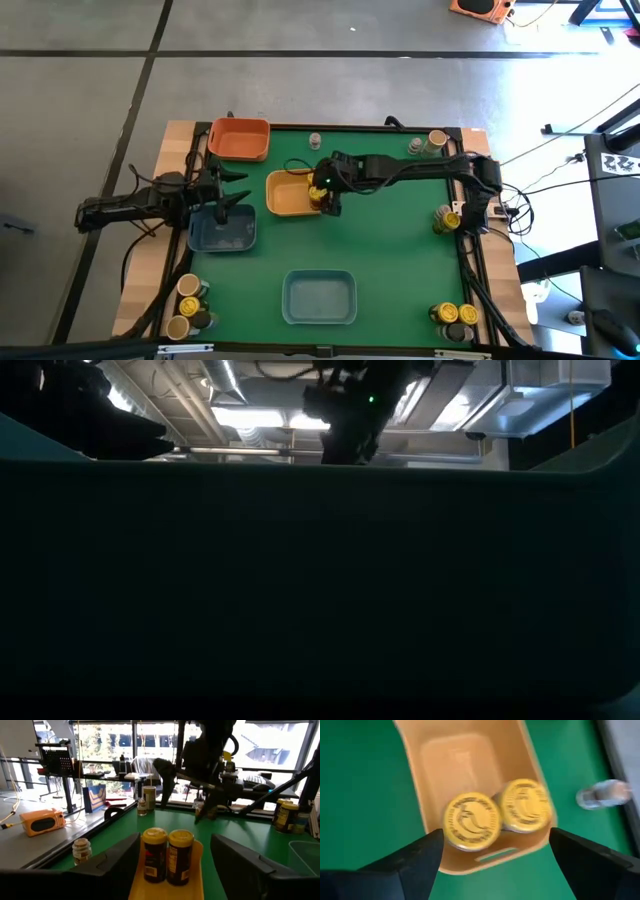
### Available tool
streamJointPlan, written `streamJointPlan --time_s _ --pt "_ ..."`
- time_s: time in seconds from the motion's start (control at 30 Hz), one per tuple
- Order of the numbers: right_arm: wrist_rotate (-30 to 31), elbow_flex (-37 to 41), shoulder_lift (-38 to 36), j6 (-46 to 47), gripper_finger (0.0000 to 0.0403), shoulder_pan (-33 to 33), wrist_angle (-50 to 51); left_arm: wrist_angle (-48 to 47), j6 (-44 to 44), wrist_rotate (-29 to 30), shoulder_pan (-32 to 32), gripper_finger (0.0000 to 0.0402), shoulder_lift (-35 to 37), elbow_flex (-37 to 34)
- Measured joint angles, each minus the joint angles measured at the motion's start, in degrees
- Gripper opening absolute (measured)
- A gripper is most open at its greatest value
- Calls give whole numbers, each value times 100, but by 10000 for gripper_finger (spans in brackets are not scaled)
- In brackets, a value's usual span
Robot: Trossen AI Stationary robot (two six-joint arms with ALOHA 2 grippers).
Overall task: Sort spices by type
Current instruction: Put the white transparent seasoning bottle into the light blue bin
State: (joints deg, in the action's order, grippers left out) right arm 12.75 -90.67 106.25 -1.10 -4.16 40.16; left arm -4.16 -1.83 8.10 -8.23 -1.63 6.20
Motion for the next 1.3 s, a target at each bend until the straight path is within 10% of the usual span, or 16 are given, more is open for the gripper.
streamJointPlan --time_s 0.63,1.3 --pt "1768 224 -745 822 360 -772 1821 4 15 2 -4 241 2 0" --pt "1275 595 -779 -364 360 -3246 1858 4 22 2 -4 241 2 0"
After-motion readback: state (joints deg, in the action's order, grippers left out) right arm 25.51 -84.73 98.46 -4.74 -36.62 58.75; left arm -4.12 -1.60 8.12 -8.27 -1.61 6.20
